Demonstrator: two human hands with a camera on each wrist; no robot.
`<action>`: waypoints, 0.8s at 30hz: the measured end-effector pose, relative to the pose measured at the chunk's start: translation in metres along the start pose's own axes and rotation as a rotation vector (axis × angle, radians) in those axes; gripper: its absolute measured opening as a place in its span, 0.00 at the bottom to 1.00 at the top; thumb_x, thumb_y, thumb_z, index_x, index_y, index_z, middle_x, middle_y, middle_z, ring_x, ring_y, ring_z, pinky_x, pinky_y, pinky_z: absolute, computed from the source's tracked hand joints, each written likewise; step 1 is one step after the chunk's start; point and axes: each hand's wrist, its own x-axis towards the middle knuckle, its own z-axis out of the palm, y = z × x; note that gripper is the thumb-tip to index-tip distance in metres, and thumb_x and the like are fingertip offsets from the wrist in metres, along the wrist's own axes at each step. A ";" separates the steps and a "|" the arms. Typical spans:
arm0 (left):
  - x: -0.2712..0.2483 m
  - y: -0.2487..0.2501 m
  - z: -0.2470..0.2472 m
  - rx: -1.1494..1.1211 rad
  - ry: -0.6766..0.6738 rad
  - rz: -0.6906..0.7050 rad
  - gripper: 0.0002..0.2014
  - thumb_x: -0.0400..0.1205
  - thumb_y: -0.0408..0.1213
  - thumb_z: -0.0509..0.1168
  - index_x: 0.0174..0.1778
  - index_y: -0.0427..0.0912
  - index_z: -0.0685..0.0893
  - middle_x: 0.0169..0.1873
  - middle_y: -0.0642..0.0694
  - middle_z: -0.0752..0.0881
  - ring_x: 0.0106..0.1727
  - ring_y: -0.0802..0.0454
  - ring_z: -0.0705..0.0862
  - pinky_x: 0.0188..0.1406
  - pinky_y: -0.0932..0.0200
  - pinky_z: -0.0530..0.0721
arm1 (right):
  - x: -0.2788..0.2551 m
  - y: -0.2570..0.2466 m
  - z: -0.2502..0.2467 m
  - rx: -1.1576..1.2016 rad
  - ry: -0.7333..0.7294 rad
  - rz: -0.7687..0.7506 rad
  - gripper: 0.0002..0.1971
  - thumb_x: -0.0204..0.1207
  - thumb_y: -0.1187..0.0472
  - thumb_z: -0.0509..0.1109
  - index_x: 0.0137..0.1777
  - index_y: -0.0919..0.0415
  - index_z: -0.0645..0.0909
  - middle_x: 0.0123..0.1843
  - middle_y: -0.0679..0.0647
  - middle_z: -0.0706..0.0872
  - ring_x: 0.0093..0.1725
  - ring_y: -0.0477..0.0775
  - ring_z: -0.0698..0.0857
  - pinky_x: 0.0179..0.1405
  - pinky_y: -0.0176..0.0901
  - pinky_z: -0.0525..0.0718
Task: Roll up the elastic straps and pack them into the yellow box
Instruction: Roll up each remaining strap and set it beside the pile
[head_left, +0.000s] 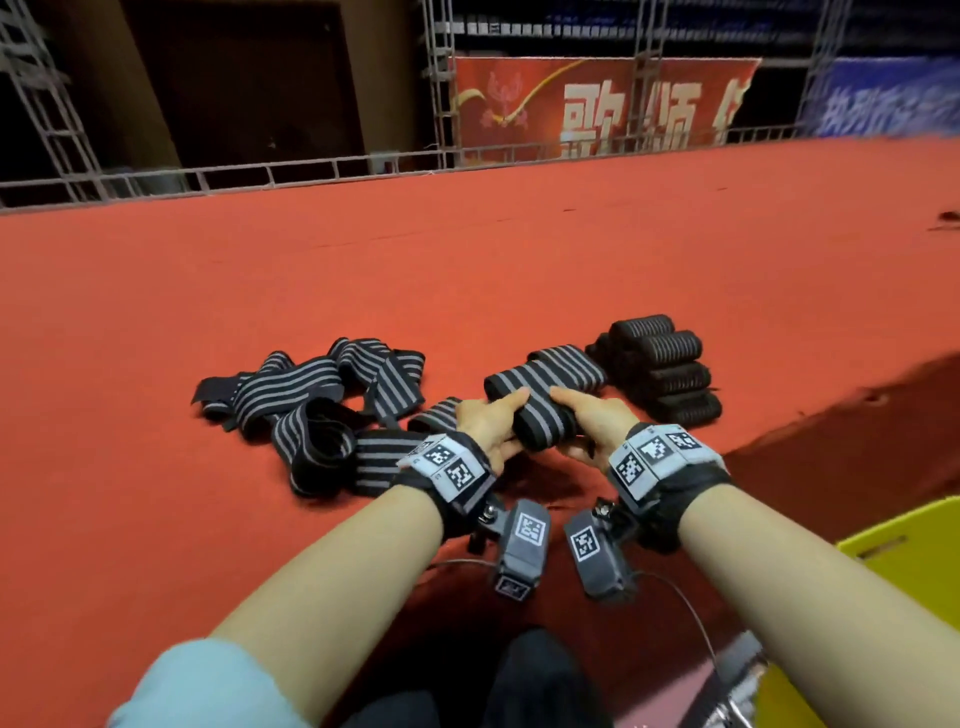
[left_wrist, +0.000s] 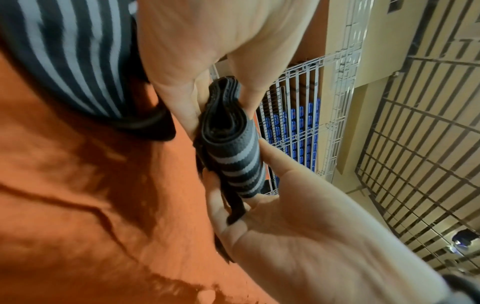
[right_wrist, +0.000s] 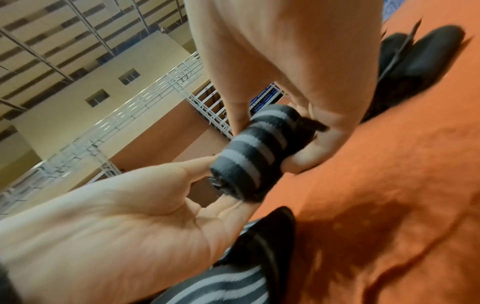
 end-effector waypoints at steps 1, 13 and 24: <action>0.006 -0.004 0.013 0.004 -0.004 -0.025 0.16 0.81 0.31 0.68 0.63 0.29 0.78 0.54 0.33 0.87 0.53 0.40 0.89 0.47 0.46 0.87 | 0.008 -0.001 -0.009 -0.041 0.061 0.004 0.31 0.63 0.47 0.81 0.60 0.67 0.81 0.50 0.62 0.89 0.39 0.60 0.89 0.28 0.43 0.83; 0.064 -0.045 0.094 0.202 -0.052 -0.184 0.04 0.84 0.28 0.62 0.51 0.33 0.80 0.48 0.38 0.86 0.53 0.43 0.86 0.47 0.52 0.87 | 0.058 -0.009 -0.065 -0.216 0.282 0.085 0.18 0.73 0.61 0.68 0.62 0.69 0.79 0.43 0.58 0.80 0.50 0.62 0.81 0.63 0.60 0.83; 0.081 -0.053 0.099 0.573 0.046 -0.009 0.21 0.79 0.41 0.72 0.61 0.30 0.81 0.54 0.34 0.86 0.33 0.46 0.84 0.16 0.61 0.83 | 0.067 -0.007 -0.077 -0.400 0.363 0.114 0.19 0.76 0.60 0.74 0.61 0.74 0.81 0.53 0.65 0.86 0.59 0.64 0.85 0.55 0.48 0.80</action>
